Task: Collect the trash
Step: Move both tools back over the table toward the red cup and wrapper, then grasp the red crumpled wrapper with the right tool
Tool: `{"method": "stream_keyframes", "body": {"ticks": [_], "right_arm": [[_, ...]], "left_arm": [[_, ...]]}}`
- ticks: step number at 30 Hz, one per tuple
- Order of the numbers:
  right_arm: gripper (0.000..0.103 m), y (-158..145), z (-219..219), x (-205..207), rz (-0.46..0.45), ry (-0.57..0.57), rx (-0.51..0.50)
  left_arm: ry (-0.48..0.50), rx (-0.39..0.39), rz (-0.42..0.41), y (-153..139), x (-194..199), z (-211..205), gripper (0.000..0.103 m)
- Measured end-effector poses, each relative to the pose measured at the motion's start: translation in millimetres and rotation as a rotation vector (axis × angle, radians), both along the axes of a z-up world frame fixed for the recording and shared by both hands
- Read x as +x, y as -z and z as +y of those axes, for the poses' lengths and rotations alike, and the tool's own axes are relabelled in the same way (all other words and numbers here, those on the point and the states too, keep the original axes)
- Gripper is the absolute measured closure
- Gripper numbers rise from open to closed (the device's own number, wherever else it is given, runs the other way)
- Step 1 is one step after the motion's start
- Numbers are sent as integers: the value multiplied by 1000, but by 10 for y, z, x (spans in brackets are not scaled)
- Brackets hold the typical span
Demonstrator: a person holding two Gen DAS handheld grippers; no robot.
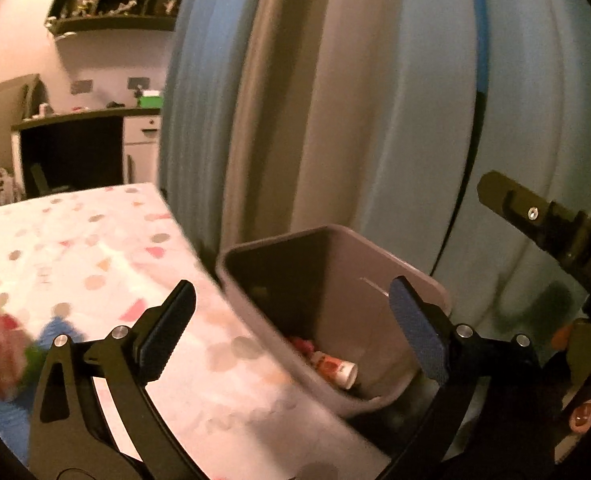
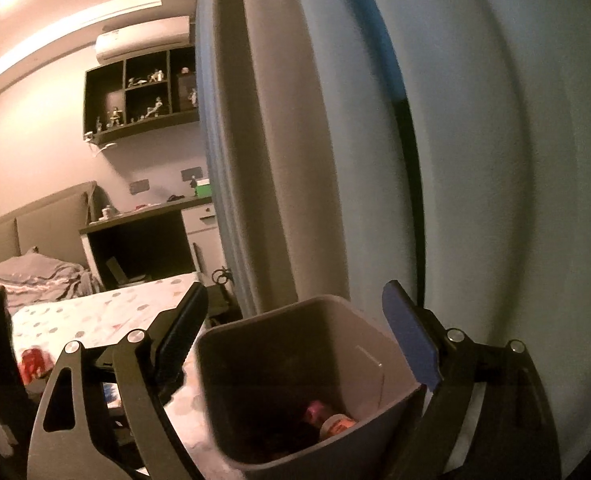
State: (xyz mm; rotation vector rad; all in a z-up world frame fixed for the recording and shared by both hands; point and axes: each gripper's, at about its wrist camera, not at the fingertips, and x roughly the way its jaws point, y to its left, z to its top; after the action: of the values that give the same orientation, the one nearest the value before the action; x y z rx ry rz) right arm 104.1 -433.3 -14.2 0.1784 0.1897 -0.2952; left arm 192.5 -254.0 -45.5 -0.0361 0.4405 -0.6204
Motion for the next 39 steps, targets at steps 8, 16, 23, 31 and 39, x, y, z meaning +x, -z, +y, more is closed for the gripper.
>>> {"method": "stream_keyframes", "body": {"ticks": [8, 16, 23, 31, 39], "right_arm": [[17, 2, 527, 18, 14, -118, -20], [17, 104, 1202, 94, 65, -266, -30], [17, 222, 1833, 148, 115, -376, -49], [29, 372, 2409, 356, 189, -472, -95], [44, 541, 2781, 668, 274, -539, -117]], "left_arm": [[-247, 64, -56, -77, -312, 802, 7], [-550, 111, -52, -8, -530, 1908, 7], [-714, 54, -48, -62, -731, 2694, 7], [-798, 22, -48, -51, -902, 3122, 7], [-825, 18, -49, -8, -880, 3219, 7]]}}
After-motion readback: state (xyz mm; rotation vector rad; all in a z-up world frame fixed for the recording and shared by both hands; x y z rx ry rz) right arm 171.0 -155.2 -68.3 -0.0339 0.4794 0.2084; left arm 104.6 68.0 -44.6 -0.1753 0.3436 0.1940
